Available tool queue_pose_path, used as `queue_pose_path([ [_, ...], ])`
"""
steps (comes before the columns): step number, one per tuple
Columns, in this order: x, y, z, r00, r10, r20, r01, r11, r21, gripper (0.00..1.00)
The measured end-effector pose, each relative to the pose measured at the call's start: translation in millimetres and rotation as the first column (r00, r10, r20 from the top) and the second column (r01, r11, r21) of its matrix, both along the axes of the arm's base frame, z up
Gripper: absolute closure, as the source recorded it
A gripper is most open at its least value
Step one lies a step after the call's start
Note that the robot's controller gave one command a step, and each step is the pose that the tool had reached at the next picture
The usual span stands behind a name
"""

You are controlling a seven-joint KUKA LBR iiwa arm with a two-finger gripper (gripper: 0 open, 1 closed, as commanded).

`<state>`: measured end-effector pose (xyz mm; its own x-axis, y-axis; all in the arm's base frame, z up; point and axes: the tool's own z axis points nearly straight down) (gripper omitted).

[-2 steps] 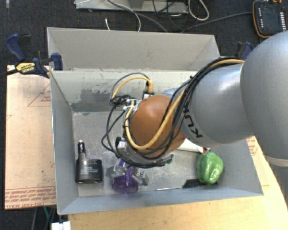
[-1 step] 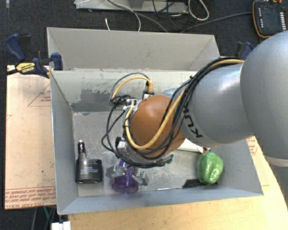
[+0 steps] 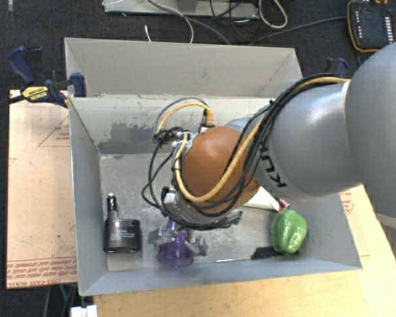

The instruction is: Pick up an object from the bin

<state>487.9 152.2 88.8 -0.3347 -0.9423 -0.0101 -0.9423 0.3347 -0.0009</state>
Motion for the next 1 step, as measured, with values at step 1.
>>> queue_pose_path([
  [1, 1.6, 0.9, 38.9, 1.0, -0.002, 0.006, 0.002, 1.0, 0.003, 1.0],
])
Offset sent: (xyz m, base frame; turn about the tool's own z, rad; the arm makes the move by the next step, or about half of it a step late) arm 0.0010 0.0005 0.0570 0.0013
